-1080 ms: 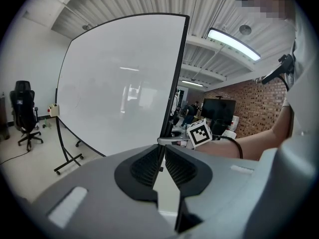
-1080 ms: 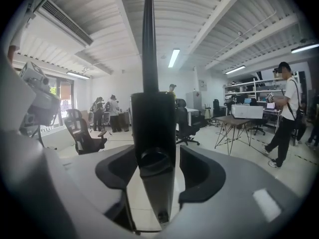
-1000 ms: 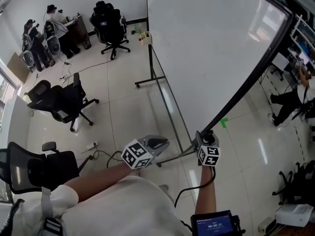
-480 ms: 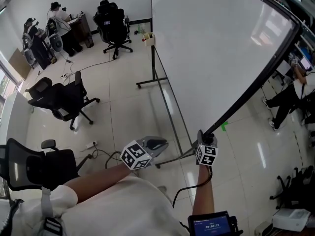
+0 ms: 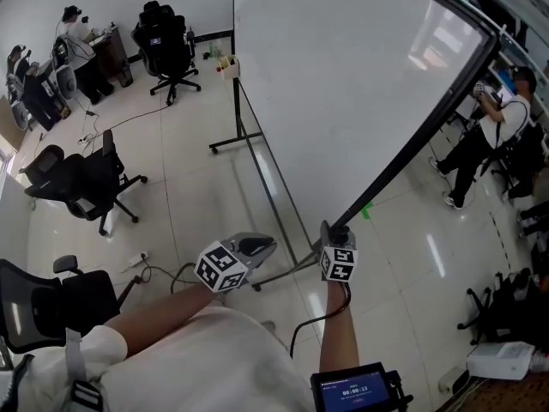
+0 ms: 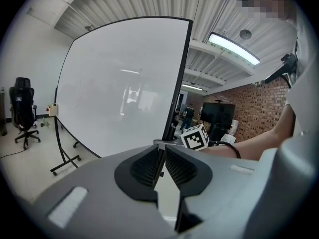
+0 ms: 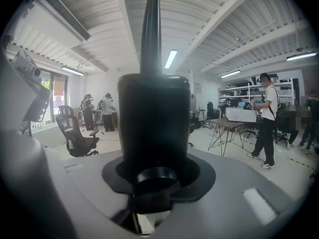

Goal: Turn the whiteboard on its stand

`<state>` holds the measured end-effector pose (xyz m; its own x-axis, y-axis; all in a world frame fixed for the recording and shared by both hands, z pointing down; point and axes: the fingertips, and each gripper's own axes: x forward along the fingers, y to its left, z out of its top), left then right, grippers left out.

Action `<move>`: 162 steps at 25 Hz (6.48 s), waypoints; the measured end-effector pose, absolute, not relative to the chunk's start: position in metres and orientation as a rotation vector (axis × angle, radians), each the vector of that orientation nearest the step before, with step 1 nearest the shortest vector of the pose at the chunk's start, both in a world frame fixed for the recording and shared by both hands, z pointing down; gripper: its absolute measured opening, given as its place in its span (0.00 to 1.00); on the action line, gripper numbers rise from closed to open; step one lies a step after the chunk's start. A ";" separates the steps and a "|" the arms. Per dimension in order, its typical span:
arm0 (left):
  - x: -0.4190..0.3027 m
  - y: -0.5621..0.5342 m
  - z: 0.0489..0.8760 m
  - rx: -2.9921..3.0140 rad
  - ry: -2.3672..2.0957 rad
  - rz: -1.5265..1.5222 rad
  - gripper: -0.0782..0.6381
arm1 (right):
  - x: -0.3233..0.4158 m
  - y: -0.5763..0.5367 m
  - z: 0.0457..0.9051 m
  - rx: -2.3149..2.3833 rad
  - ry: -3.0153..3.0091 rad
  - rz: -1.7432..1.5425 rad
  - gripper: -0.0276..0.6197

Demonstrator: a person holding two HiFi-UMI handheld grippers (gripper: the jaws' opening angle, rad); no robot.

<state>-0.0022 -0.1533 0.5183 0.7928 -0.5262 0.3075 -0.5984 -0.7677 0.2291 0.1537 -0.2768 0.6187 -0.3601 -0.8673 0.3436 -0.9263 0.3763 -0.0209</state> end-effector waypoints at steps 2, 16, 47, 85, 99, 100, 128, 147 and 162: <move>0.000 -0.154 0.518 2.672 -0.852 0.314 0.19 | 0.154 -0.275 0.619 1.585 -2.362 0.307 0.27; 0.023 -0.155 0.519 2.685 -0.791 0.291 0.19 | 0.176 -0.254 0.620 1.594 -2.363 0.313 0.27; 0.063 -0.148 0.520 2.714 -0.700 0.284 0.19 | 0.208 -0.214 0.621 1.601 -2.360 0.307 0.27; 0.097 -0.128 0.523 2.745 -0.604 0.307 0.19 | 0.249 -0.167 0.620 1.659 -2.350 0.306 0.27; 0.108 -0.112 0.530 2.741 -0.575 0.321 0.19 | 0.265 -0.141 0.620 1.675 -2.348 0.304 0.27; 0.109 -0.112 0.530 2.741 -0.573 0.321 0.19 | 0.265 -0.140 0.620 1.676 -2.348 0.302 0.27; 0.153 -0.084 0.542 2.734 -0.481 0.373 0.19 | 0.298 -0.104 0.616 1.688 -2.345 0.305 0.27; 0.178 -0.078 0.541 2.755 -0.429 0.379 0.19 | 0.310 -0.081 0.618 1.697 -2.349 0.299 0.28; 0.178 -0.076 0.544 2.751 -0.440 0.378 0.19 | 0.323 -0.071 0.621 1.710 -2.345 0.311 0.28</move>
